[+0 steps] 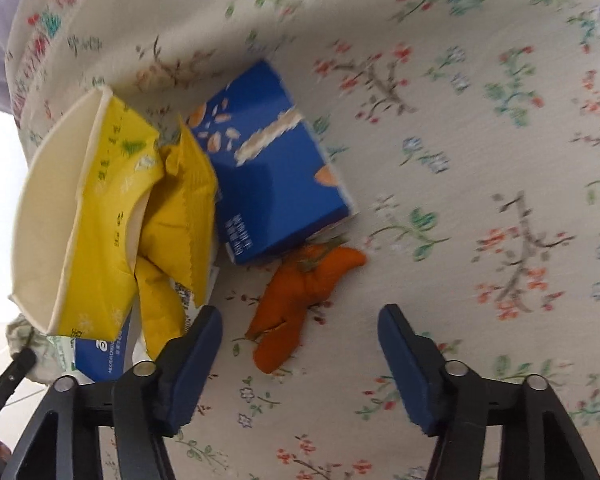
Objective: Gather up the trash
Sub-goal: 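Grasp the crumpled tissue with the left gripper while the right gripper grasps the orange peel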
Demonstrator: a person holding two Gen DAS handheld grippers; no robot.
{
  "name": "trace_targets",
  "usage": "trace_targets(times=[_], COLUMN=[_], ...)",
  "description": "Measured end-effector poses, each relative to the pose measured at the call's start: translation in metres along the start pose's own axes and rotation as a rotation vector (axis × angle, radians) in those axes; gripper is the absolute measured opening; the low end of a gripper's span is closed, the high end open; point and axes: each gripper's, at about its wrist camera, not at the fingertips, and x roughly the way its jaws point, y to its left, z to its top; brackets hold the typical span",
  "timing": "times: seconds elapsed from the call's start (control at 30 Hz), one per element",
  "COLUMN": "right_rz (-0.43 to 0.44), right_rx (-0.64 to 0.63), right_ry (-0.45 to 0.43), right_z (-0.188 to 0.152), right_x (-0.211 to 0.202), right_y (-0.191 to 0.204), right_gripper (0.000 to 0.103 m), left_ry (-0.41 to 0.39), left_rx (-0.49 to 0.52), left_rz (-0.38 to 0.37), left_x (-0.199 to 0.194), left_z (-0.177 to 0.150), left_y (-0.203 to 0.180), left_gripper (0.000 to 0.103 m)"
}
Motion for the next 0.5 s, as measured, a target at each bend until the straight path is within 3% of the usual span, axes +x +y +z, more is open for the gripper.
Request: trace_targets(times=[0.13,0.17,0.27,0.5], right_rz=[-0.08,-0.102,-0.096,-0.088], right_rx=[-0.033,-0.04,-0.026,0.019], right_ry=[-0.051,-0.055,-0.065,-0.166], right_z=[0.001,0.001,0.001,0.003], right_x=[0.001,0.001,-0.005,-0.053], right_y=[0.015,0.019,0.022,-0.005], right_gripper=[0.059,0.033,0.024,0.021], left_ry=[-0.017,-0.02,-0.029,-0.05], left_rx=[-0.003,-0.005,-0.028,-0.057], left_rz=[-0.007,-0.008,-0.018,-0.044], left_x=[-0.007,-0.008,-0.014,-0.023], left_z=[-0.001,-0.001,-0.001,0.0], left_y=[0.006,0.009,0.016,0.025], left_gripper=[0.031,0.031,0.031,0.031])
